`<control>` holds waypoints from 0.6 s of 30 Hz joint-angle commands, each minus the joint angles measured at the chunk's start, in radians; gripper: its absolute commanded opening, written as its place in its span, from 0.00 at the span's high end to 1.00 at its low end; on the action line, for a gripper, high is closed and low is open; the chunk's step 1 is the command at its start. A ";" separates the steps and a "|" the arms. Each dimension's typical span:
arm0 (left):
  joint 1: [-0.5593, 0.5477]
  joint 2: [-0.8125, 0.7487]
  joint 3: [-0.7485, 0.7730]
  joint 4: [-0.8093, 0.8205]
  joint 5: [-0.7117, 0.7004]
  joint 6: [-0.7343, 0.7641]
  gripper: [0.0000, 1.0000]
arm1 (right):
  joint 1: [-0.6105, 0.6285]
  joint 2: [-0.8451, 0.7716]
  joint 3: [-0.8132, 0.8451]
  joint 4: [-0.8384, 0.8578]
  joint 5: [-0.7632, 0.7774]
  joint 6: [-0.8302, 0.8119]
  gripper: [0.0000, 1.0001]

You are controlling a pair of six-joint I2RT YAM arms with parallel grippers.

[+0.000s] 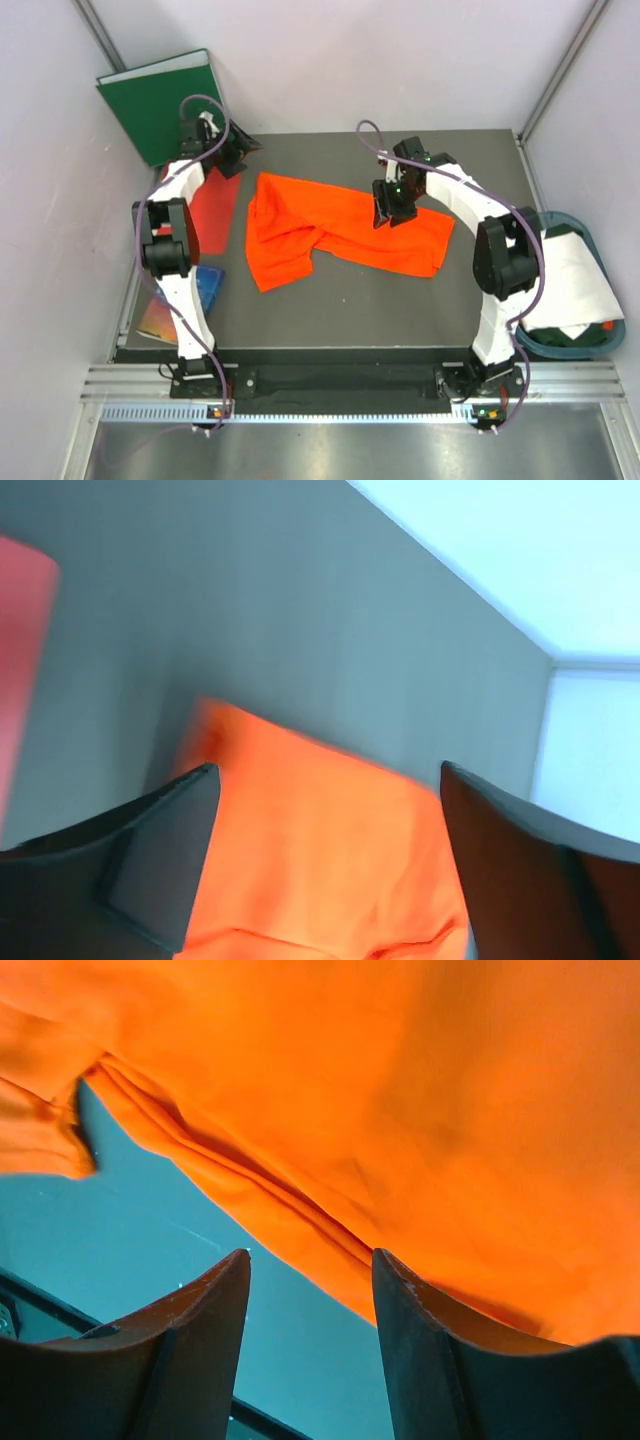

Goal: Fold and stack the t-shirts
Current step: Flatten the tshirt out

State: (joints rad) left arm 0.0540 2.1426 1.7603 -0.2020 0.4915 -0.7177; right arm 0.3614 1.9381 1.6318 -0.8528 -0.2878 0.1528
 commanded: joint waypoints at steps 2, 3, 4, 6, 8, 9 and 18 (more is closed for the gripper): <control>-0.003 -0.004 -0.049 0.090 0.170 -0.072 0.01 | -0.002 -0.093 -0.030 0.063 0.013 0.033 0.48; -0.008 -0.051 -0.083 0.088 0.168 -0.059 0.01 | -0.002 -0.093 -0.030 0.064 0.015 0.036 0.48; -0.011 -0.079 -0.119 0.088 0.167 -0.028 0.01 | -0.002 -0.091 -0.030 0.066 0.016 0.037 0.48; -0.014 -0.156 -0.217 0.058 0.147 0.015 0.01 | -0.002 -0.085 -0.026 0.066 0.016 0.037 0.48; -0.016 -0.199 -0.289 0.029 0.131 0.081 0.01 | -0.003 -0.076 -0.024 0.070 0.013 0.041 0.48; -0.016 -0.226 -0.306 -0.012 0.128 0.099 0.01 | -0.002 -0.071 -0.020 0.070 0.010 0.041 0.48; -0.020 -0.332 -0.470 -0.165 0.001 0.216 0.05 | -0.002 -0.033 0.016 0.063 -0.002 0.031 0.48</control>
State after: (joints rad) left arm 0.0284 1.8851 1.3365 -0.3023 0.5671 -0.5724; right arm 0.3614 1.9160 1.6001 -0.8139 -0.2810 0.1844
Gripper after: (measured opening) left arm 0.958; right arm 0.520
